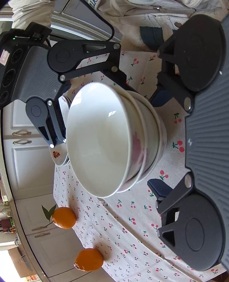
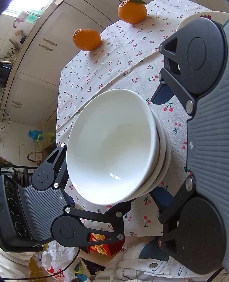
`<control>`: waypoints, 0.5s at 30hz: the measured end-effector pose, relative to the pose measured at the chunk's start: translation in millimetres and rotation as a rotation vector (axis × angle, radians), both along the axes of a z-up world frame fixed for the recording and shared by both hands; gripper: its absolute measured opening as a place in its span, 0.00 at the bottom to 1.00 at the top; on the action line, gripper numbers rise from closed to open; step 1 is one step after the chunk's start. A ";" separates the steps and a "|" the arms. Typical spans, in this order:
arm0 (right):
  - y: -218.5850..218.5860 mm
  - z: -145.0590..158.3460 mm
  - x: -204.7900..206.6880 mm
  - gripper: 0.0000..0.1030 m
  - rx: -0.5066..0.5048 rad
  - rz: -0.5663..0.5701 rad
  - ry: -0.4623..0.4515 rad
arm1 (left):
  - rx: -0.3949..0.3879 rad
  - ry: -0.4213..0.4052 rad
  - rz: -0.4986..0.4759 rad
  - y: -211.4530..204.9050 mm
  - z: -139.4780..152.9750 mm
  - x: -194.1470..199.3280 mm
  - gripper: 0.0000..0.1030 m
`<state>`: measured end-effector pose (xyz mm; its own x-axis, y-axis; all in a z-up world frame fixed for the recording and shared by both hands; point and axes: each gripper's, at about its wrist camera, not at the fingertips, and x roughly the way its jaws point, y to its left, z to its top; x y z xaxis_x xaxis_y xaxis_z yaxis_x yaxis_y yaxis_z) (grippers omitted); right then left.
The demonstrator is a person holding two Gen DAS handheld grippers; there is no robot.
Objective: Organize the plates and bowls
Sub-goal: 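Lift the bowl stack with both grippers and carry it over the plate stack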
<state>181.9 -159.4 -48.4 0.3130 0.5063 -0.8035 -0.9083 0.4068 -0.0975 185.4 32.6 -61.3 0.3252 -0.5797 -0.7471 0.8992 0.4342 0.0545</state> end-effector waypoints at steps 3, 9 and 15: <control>1.9 -0.7 4.1 0.92 -0.001 0.017 0.019 | 0.001 0.009 -0.018 -0.8 -0.4 2.8 0.83; 3.5 2.6 3.2 0.88 0.008 0.030 0.043 | 0.009 0.022 -0.049 -3.0 0.9 5.7 0.79; 2.7 1.4 5.0 0.88 0.011 0.032 0.060 | 0.006 0.038 -0.065 -3.8 0.7 9.4 0.79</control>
<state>186.9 -156.7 -47.0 0.2482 0.5244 -0.8145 -0.9248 0.3786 -0.0380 194.8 28.8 -60.6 0.2582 -0.5939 -0.7620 0.9270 0.3743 0.0223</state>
